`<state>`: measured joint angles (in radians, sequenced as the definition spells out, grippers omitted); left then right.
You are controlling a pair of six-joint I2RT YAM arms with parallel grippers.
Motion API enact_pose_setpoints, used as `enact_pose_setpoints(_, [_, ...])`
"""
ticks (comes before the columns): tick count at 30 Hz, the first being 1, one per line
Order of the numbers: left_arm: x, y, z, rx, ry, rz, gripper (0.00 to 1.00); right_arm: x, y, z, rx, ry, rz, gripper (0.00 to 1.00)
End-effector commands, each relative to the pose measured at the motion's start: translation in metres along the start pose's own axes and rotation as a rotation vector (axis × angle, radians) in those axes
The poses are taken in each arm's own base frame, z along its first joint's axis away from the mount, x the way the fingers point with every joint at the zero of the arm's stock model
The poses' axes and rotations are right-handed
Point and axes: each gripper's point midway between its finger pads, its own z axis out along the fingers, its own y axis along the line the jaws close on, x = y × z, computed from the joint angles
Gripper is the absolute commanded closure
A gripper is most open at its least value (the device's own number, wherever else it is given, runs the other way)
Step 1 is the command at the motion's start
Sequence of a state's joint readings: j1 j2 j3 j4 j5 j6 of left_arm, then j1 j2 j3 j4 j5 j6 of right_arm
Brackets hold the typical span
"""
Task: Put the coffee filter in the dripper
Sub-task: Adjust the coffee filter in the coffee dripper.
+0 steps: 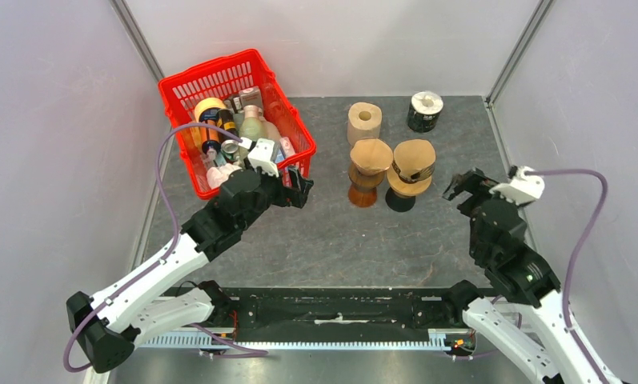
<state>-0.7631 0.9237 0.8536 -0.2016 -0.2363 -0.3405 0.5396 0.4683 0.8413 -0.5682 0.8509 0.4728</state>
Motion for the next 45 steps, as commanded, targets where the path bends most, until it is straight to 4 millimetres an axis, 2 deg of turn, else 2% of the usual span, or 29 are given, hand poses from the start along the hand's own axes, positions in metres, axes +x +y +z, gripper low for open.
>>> enact_pose_setpoints(1, [-0.009,-0.004,0.003,0.012,-0.031,-0.024,0.05,-0.009,0.049,0.009,-0.143,0.058,-0.067,0.03])
enact_pose_setpoints(4, [-0.008,-0.005,0.002,0.020,-0.032,-0.018,0.05,0.005,0.081,0.020,-0.207,0.178,-0.177,0.03])
enact_pose_setpoints(5, [-0.007,-0.005,0.001,0.022,-0.031,-0.015,0.05,0.000,0.088,0.023,-0.195,0.198,-0.178,0.03])
enact_pose_setpoints(8, [-0.007,-0.005,-0.001,0.032,-0.039,-0.014,0.05,0.003,0.109,0.042,-0.147,0.289,-0.267,0.03])
enact_pose_setpoints(11, [-0.005,-0.005,-0.001,0.041,-0.047,-0.013,0.05,0.013,0.125,0.060,-0.124,0.388,-0.325,0.03])
enact_pose_setpoints(15, [-0.001,-0.008,0.000,0.056,-0.038,-0.011,0.05,0.025,0.134,0.078,-0.140,0.490,-0.323,0.08])
enact_pose_setpoints(20, [0.001,-0.009,0.000,0.066,-0.035,-0.011,0.05,0.042,0.130,0.090,-0.141,0.594,-0.276,0.33])
enact_pose_setpoints(23, [0.001,-0.010,0.000,0.070,-0.036,-0.012,0.05,0.053,0.125,0.092,-0.130,0.627,-0.283,0.52])
enact_pose_setpoints(24, [0.000,-0.010,-0.001,0.071,-0.037,-0.012,0.05,0.057,0.124,0.093,-0.132,0.641,-0.285,0.55])
enact_pose_setpoints(28, [0.001,-0.009,-0.001,0.069,-0.037,-0.012,0.05,0.074,0.115,0.100,-0.101,0.691,-0.303,0.56])
enact_pose_setpoints(32, [0.001,-0.008,-0.001,0.066,-0.039,-0.012,0.05,0.095,0.110,0.107,-0.100,0.765,-0.315,0.66])
enact_pose_setpoints(45, [0.004,-0.005,0.000,0.049,-0.036,-0.004,0.05,0.139,0.096,0.115,-0.082,0.912,-0.332,0.73])
